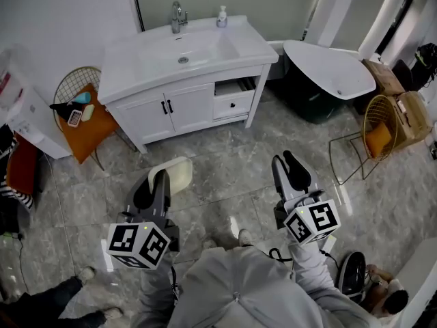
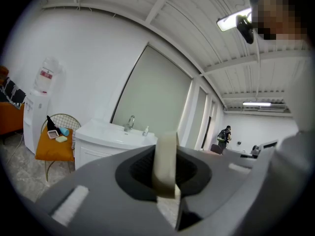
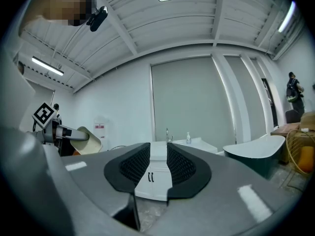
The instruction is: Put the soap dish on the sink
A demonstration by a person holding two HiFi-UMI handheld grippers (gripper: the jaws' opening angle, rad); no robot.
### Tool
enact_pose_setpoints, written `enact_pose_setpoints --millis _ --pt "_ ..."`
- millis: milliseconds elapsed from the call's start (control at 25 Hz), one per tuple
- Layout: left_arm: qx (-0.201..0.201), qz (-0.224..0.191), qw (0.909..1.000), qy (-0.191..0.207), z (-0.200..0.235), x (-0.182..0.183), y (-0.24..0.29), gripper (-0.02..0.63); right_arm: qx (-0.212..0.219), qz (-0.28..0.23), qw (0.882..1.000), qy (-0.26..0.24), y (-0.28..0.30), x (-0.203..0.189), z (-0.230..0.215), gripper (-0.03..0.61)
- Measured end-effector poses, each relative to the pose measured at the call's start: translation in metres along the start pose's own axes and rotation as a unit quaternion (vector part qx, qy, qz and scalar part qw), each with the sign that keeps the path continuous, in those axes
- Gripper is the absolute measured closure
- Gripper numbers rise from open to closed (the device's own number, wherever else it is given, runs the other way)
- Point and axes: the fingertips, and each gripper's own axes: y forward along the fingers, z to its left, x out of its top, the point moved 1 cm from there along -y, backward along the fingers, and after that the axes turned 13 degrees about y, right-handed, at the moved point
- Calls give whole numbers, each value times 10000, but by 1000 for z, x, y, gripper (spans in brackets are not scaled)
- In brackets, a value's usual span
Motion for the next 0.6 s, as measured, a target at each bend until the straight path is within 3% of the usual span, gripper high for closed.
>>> enact_pose_setpoints --millis 600 --pt "-381 77 9992 -12 27 -5 49 518 -367 -81 9993 -84 35 -8 -6 492"
